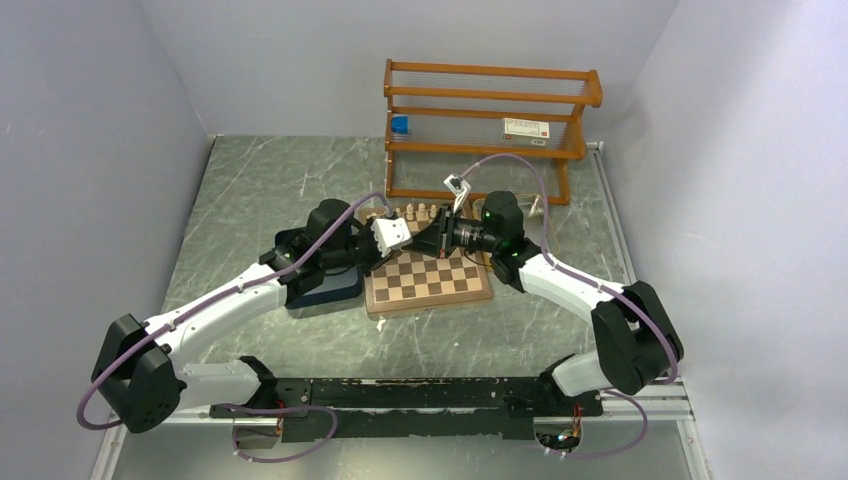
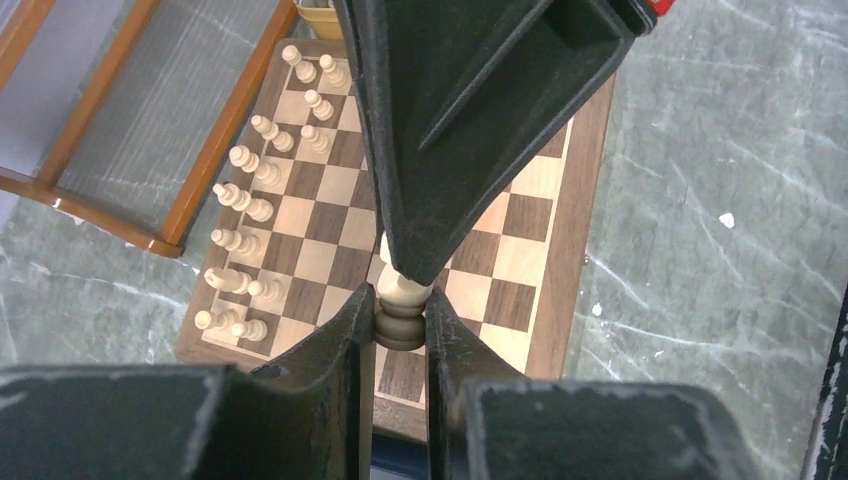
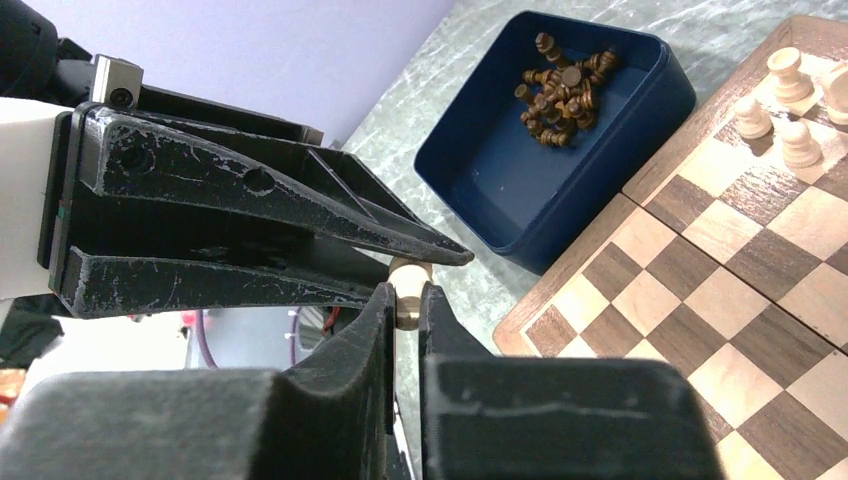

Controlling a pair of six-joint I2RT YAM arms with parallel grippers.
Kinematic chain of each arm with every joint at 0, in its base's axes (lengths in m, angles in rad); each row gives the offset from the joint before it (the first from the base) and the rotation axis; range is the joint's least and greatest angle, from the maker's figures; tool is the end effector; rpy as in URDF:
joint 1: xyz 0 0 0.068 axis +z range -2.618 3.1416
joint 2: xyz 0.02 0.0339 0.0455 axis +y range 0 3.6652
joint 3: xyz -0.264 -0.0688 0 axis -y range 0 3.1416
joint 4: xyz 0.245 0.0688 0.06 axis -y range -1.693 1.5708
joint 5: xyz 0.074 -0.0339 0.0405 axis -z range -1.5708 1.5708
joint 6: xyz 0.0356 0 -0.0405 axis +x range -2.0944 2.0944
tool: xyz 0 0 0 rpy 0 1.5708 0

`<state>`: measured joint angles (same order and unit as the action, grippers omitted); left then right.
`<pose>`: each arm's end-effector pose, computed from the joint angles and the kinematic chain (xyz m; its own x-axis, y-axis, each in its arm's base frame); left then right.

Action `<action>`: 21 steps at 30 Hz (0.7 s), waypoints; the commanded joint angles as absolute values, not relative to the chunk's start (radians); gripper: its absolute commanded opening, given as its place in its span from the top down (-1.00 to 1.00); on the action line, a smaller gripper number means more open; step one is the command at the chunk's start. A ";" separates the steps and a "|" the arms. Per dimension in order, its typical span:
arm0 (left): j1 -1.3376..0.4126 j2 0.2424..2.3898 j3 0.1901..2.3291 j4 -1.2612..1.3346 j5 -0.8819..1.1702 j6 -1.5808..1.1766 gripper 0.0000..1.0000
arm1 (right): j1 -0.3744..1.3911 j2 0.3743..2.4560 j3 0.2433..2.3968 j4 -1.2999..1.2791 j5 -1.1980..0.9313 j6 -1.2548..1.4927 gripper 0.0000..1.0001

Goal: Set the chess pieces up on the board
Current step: Place the chess piece on the chessboard.

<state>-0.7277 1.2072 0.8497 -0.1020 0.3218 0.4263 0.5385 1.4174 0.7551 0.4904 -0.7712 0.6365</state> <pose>0.1965 -0.1901 0.2829 0.0469 0.4835 -0.8741 0.9042 0.3513 0.2429 0.2515 0.1792 0.2540 -0.6871 0.0860 -0.7215 -0.6825 0.2640 0.6815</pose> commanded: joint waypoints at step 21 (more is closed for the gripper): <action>-0.733 1.093 0.840 -0.145 0.269 0.237 -0.99 | 0.535 1.509 1.237 -0.349 -0.084 0.149 1.00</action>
<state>-0.7303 1.1435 0.8497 -0.1139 0.2939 0.2871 0.5415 1.4414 1.1271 -0.1101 -0.3286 0.3096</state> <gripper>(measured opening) 0.990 0.040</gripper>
